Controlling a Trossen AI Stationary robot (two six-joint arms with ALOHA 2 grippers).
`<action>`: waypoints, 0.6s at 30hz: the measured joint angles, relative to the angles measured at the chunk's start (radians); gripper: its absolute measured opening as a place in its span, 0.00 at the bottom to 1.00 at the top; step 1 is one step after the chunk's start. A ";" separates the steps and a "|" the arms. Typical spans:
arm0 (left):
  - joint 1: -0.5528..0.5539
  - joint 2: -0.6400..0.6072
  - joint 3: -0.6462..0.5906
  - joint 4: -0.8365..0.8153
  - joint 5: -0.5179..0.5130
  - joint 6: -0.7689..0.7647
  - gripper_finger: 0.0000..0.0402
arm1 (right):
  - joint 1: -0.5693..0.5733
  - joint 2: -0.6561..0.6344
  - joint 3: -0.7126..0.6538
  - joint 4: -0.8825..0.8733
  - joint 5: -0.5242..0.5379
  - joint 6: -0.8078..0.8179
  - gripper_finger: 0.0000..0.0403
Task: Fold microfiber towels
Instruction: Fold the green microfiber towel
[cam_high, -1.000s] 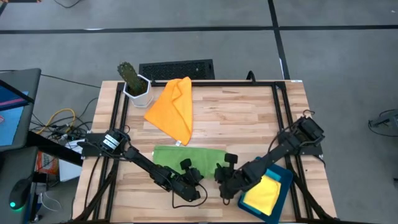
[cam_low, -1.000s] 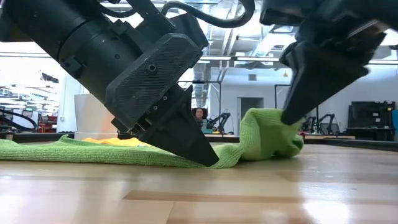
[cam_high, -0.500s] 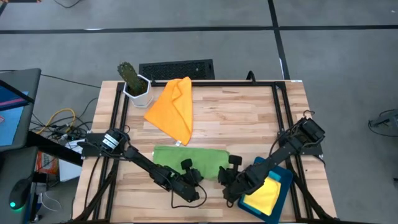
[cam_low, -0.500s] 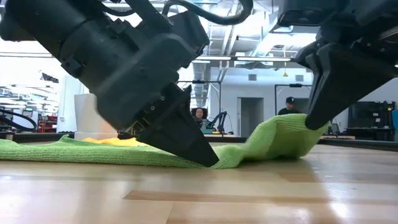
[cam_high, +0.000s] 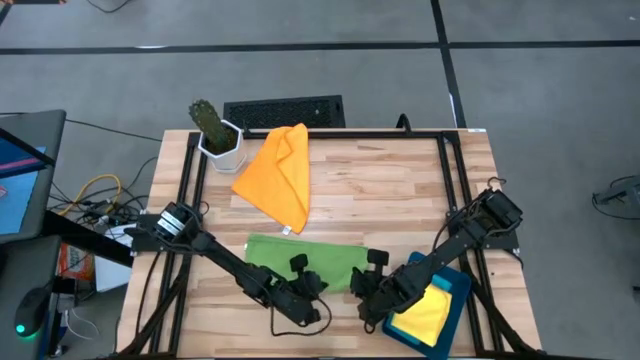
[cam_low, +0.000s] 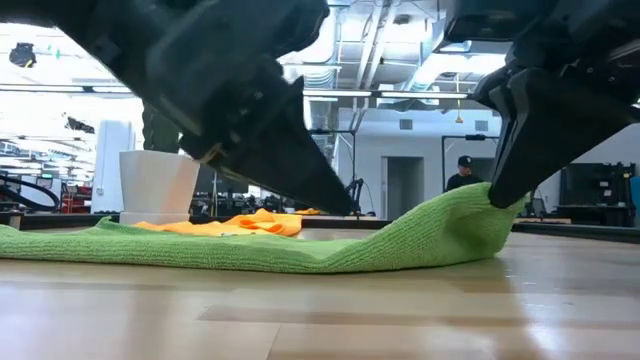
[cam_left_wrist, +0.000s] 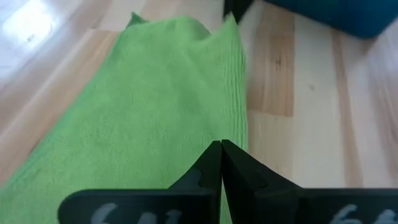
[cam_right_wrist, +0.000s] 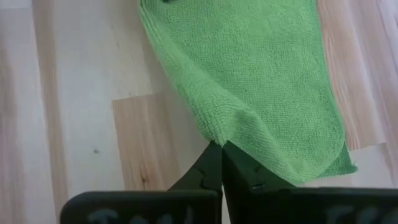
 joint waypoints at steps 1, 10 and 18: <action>0.004 0.000 0.000 0.006 -0.001 -0.002 0.00 | 0.000 0.000 0.000 0.003 0.000 0.000 0.06; 0.021 0.064 0.002 0.140 0.053 0.012 0.00 | 0.001 0.000 0.000 0.018 0.000 0.000 0.06; 0.021 0.079 0.002 0.164 0.074 0.001 0.00 | 0.000 0.000 0.000 0.023 -0.001 -0.001 0.05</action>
